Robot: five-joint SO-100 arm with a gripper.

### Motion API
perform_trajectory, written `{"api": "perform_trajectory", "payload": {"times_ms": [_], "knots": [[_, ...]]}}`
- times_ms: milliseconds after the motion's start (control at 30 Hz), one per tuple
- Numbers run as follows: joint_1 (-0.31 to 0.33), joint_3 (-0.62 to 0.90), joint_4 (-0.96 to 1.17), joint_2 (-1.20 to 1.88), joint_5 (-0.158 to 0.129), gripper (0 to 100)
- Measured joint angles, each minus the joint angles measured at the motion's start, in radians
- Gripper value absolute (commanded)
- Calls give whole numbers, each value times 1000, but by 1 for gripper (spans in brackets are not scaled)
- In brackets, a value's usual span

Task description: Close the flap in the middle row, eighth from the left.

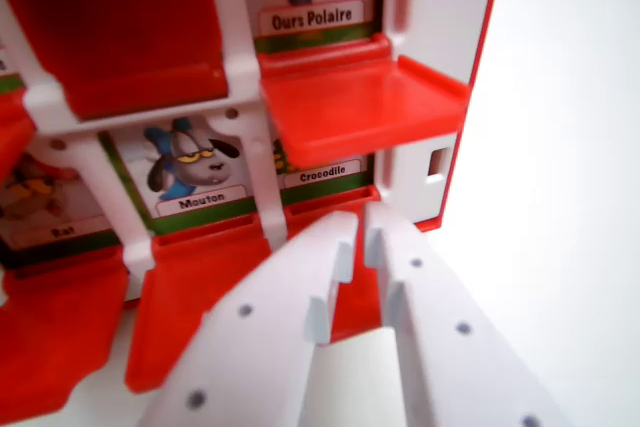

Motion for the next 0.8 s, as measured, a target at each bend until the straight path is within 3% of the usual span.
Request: {"api": "perform_trajectory", "payload": {"times_ms": [367,667,800], "knots": [[0,-206,0,-137,2,0],[-6,-370,0,-158,81,0],[-15,-374,12,-158,84,0]]}}
